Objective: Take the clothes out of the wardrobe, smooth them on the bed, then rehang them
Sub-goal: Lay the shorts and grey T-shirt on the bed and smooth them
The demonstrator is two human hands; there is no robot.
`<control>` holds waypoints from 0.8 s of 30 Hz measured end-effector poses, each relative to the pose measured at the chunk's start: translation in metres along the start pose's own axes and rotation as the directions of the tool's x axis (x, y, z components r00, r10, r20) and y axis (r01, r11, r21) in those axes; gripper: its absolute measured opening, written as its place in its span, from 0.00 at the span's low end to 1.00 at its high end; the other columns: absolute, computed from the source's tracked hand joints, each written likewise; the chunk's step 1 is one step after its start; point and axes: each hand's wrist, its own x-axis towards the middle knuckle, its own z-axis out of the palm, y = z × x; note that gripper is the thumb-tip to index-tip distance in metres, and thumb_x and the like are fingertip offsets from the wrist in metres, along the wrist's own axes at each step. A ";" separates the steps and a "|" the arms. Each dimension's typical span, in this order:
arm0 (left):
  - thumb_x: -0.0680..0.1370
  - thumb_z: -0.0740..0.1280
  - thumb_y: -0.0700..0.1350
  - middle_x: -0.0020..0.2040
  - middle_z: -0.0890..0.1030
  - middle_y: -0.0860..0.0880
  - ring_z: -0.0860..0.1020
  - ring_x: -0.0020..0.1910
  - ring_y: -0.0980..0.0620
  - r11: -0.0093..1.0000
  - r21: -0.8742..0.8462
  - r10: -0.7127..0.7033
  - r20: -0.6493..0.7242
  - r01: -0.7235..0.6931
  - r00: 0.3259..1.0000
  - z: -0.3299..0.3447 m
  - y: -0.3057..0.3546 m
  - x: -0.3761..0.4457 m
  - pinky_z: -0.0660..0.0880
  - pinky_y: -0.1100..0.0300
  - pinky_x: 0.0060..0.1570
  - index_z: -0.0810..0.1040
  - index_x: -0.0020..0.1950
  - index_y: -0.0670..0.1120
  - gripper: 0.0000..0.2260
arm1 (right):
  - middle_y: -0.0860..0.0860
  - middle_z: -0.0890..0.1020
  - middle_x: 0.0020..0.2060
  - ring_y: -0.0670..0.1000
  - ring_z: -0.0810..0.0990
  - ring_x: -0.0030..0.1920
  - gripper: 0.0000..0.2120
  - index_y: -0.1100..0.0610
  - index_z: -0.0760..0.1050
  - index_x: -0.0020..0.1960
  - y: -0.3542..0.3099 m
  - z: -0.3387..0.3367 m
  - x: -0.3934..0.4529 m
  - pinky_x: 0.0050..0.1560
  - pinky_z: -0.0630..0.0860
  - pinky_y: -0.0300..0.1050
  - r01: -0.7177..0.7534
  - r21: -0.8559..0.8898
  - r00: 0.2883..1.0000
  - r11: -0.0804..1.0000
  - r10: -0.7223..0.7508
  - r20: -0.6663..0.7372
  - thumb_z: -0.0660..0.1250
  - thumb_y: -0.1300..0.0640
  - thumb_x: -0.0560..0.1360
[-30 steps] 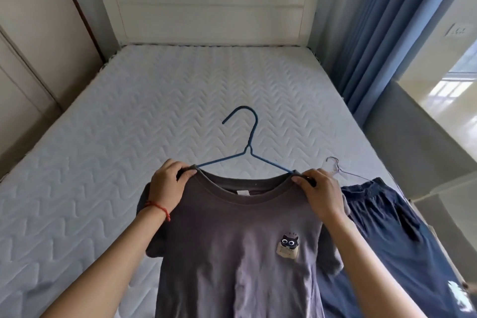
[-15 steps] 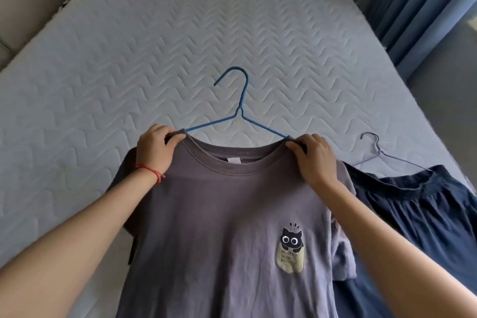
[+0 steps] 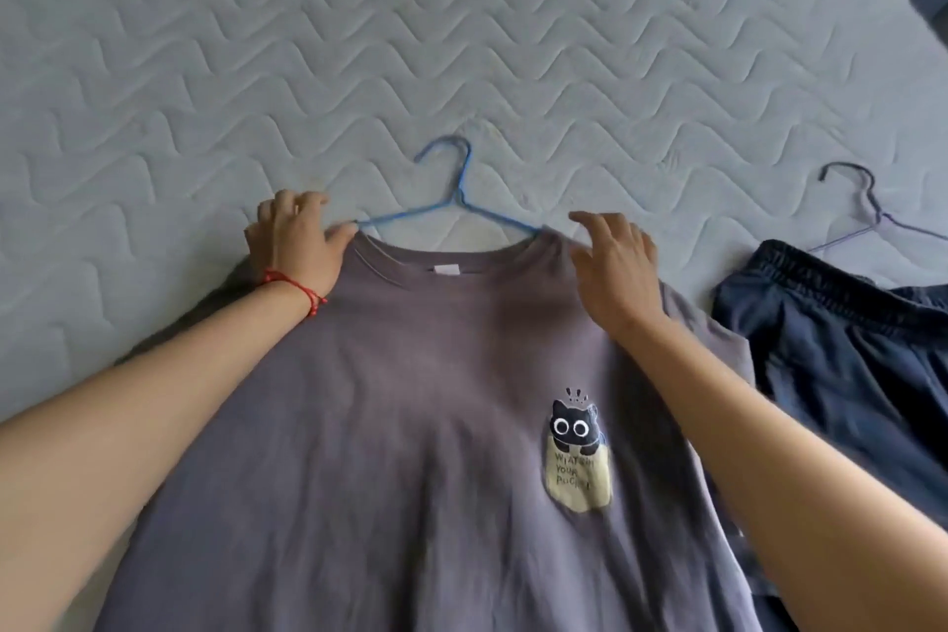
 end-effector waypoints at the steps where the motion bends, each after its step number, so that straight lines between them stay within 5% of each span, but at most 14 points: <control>1: 0.74 0.65 0.53 0.61 0.74 0.37 0.70 0.61 0.37 0.999 -0.033 0.024 0.012 -0.023 1.000 0.006 0.004 -0.013 0.67 0.46 0.58 0.75 0.61 0.41 0.20 | 0.57 0.72 0.63 0.61 0.69 0.62 0.19 0.55 0.69 0.67 0.008 -0.002 -0.013 0.64 0.56 0.47 -0.009 0.013 1.000 1.000 0.009 -0.015 0.60 0.59 0.76; 6: 0.72 0.57 0.57 0.64 0.76 0.42 0.74 0.63 0.39 0.948 -0.052 0.315 0.037 -0.313 0.948 0.037 0.044 -0.105 0.71 0.41 0.57 0.77 0.60 0.44 0.24 | 0.59 0.78 0.56 0.62 0.73 0.59 0.18 0.59 0.75 0.61 0.061 -0.041 -0.076 0.59 0.65 0.53 -0.263 0.050 0.950 0.963 0.268 -0.162 0.57 0.54 0.75; 9: 0.72 0.56 0.58 0.68 0.73 0.45 0.70 0.67 0.44 0.927 -0.012 0.372 0.130 -0.374 0.919 0.056 0.076 -0.148 0.68 0.37 0.59 0.74 0.64 0.48 0.25 | 0.55 0.80 0.48 0.58 0.77 0.55 0.14 0.59 0.74 0.61 0.080 -0.060 -0.091 0.52 0.67 0.45 -0.395 0.265 0.911 0.880 0.412 -0.012 0.63 0.57 0.76; 14: 0.73 0.54 0.58 0.72 0.68 0.48 0.67 0.70 0.46 0.909 0.124 0.368 0.208 -0.397 0.906 0.076 0.086 -0.172 0.56 0.41 0.65 0.67 0.70 0.51 0.27 | 0.49 0.81 0.42 0.48 0.78 0.46 0.07 0.54 0.79 0.51 0.091 -0.075 -0.092 0.44 0.72 0.43 -0.464 0.280 0.873 0.841 0.381 0.303 0.67 0.56 0.74; 17: 0.73 0.54 0.58 0.72 0.67 0.48 0.67 0.70 0.45 0.907 0.157 0.355 0.217 -0.392 0.909 0.074 0.088 -0.171 0.54 0.42 0.65 0.66 0.71 0.51 0.27 | 0.53 0.82 0.36 0.49 0.79 0.39 0.07 0.58 0.80 0.40 0.087 -0.089 -0.086 0.42 0.73 0.44 -0.471 0.348 0.862 0.811 0.338 0.379 0.68 0.55 0.72; 20: 0.73 0.53 0.57 0.72 0.68 0.48 0.65 0.70 0.46 0.912 0.164 0.342 0.203 -0.376 0.917 0.073 0.089 -0.172 0.54 0.42 0.66 0.65 0.71 0.51 0.27 | 0.52 0.72 0.28 0.44 0.67 0.28 0.16 0.65 0.78 0.37 0.072 -0.104 -0.083 0.32 0.64 0.40 -0.397 0.433 0.897 0.809 0.242 0.369 0.70 0.51 0.71; 24: 0.74 0.53 0.57 0.71 0.69 0.47 0.64 0.71 0.45 0.913 0.167 0.339 0.202 -0.373 0.919 0.073 0.089 -0.173 0.56 0.41 0.67 0.65 0.71 0.51 0.26 | 0.45 0.72 0.26 0.42 0.69 0.30 0.13 0.55 0.73 0.30 0.064 -0.104 -0.087 0.33 0.64 0.34 -0.440 0.621 0.869 0.648 0.133 0.477 0.70 0.57 0.72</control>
